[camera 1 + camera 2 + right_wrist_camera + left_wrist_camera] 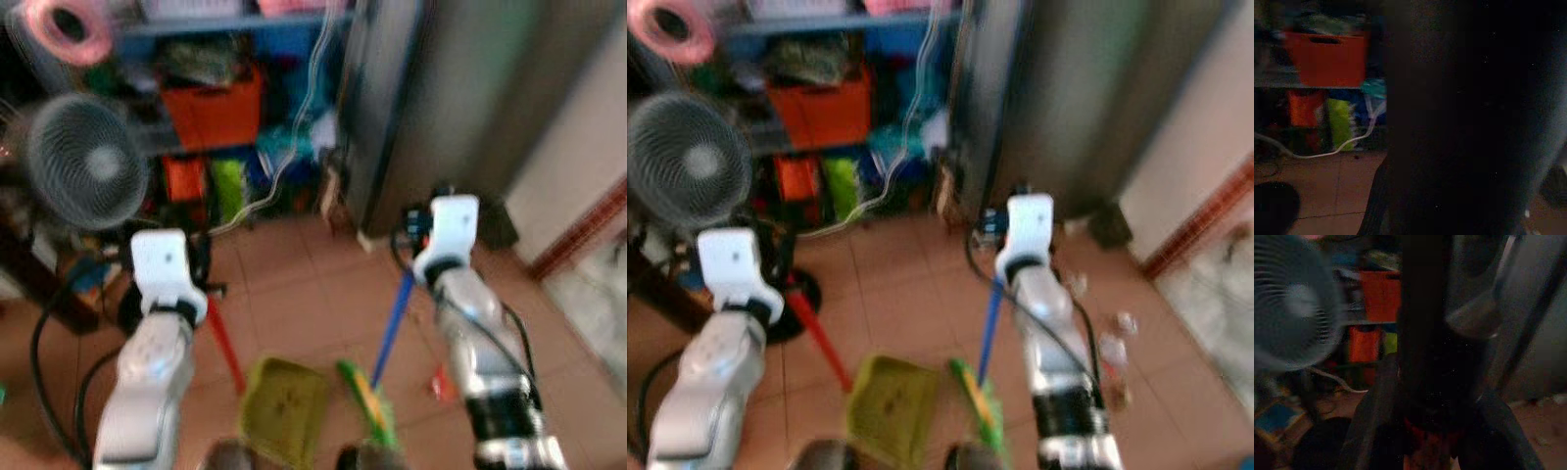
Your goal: Sweep floor
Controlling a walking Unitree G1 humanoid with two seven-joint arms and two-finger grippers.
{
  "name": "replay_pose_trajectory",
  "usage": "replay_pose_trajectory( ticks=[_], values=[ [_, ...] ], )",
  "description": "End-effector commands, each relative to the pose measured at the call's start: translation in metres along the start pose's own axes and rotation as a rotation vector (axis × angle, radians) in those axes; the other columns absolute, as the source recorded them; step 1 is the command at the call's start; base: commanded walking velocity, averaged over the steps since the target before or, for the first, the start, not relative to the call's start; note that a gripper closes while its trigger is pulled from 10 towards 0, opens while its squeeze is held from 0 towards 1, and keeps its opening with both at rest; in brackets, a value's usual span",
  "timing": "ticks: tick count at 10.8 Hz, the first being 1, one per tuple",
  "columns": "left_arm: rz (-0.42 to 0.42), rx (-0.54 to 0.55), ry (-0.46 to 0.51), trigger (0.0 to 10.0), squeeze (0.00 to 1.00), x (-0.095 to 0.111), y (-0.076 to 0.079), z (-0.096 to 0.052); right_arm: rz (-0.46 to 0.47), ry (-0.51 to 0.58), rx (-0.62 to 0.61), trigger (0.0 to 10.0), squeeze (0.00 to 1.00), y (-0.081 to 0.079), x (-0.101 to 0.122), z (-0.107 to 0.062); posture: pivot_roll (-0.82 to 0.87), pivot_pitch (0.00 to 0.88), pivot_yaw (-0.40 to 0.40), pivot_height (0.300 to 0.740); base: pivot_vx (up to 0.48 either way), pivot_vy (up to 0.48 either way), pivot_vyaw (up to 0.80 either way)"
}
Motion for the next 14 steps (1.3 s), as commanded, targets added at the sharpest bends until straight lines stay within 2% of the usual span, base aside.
replay_pose_trajectory(
  ticks=[1,3,4,6,8,10,13,14],
  values=[
    [0.053,0.062,0.094,10.0,0.00,0.020,-0.008,-0.002,-0.034,0.039,-0.056,10.0,0.00,0.017,0.012,-0.002,0.03,0.092,-0.027,0.740,0.000,0.000,0.00],
    [0.046,0.028,0.083,10.0,0.00,0.016,-0.004,0.000,-0.027,0.061,-0.100,10.0,0.00,0.027,0.019,0.002,0.02,0.088,-0.004,0.740,0.000,0.000,0.00],
    [0.048,0.022,0.082,10.0,0.00,0.016,0.000,0.002,-0.017,0.065,-0.114,10.0,0.00,0.025,0.018,0.002,0.02,0.068,0.010,0.740,0.000,0.000,0.00],
    [0.075,0.036,0.112,10.0,0.00,0.021,-0.005,0.006,-0.002,0.080,-0.125,10.0,0.00,0.019,0.018,0.003,0.04,0.043,0.008,0.740,0.000,0.000,0.00],
    [0.056,0.075,0.101,10.0,0.00,0.011,-0.016,0.005,-0.001,0.060,-0.131,10.0,0.00,0.017,0.011,0.000,0.01,0.007,-0.018,0.740,0.191,0.000,-0.80],
    [0.031,0.056,0.098,10.0,0.00,0.008,-0.007,0.009,-0.021,0.055,-0.129,10.0,0.00,0.021,0.011,-0.003,-0.02,0.012,-0.014,0.740,0.459,0.000,-0.65],
    [0.037,-0.002,0.130,10.0,0.00,0.014,0.004,0.021,-0.049,0.145,-0.193,10.0,0.00,0.032,0.036,0.006,-0.03,0.032,0.005,0.740,0.460,0.000,0.00],
    [0.042,0.002,0.135,10.0,0.00,0.015,0.002,0.022,-0.084,0.219,-0.165,10.0,0.00,0.025,0.054,0.010,-0.02,0.033,0.016,0.740,0.461,0.000,0.00]
  ],
)
Point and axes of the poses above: a point about 5 cm out from each wrist's last joint towards the gripper, its own z axis pointing out of the wrist towards the gripper, its own x axis along the axis of the wrist's last joint, y = z × x, the point moved 2 cm from there along z, pointing out of the wrist towards the gripper, and after that the axes turned 4 degrees about z, right-handed, at the moved point
